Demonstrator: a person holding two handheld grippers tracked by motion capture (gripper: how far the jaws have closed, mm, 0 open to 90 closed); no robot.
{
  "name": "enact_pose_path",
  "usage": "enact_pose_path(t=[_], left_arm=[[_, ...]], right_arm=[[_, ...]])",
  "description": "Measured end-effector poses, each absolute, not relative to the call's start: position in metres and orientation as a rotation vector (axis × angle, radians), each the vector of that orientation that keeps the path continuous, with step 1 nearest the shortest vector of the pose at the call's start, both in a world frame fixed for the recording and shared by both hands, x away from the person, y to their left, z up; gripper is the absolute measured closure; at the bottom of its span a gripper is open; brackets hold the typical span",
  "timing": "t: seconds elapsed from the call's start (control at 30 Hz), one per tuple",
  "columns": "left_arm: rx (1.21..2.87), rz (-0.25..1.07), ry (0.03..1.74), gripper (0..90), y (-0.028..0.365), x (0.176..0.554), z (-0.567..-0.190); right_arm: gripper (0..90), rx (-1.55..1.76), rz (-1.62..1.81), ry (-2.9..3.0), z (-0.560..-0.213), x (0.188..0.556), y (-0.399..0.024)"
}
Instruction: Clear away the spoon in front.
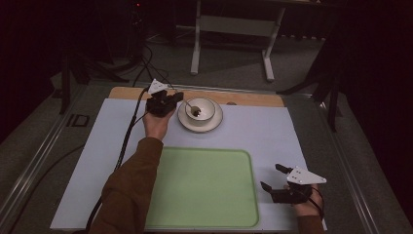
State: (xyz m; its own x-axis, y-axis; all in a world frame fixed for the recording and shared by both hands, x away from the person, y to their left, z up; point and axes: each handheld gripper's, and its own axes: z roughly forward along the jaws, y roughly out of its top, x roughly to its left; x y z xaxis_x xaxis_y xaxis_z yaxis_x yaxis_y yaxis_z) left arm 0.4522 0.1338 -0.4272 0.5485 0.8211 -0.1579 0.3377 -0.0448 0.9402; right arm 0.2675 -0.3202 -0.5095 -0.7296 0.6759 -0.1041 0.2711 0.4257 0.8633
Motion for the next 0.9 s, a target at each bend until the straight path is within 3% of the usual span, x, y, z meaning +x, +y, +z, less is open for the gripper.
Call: enact_pose_path(t=[0.9], left_arm=[[1.672, 0.542, 0.958, 88.5, 0.148, 0.431, -0.401]], right_arm=[[14.5, 0.802, 1.241, 2.243, -0.51, 0.267, -0.32]])
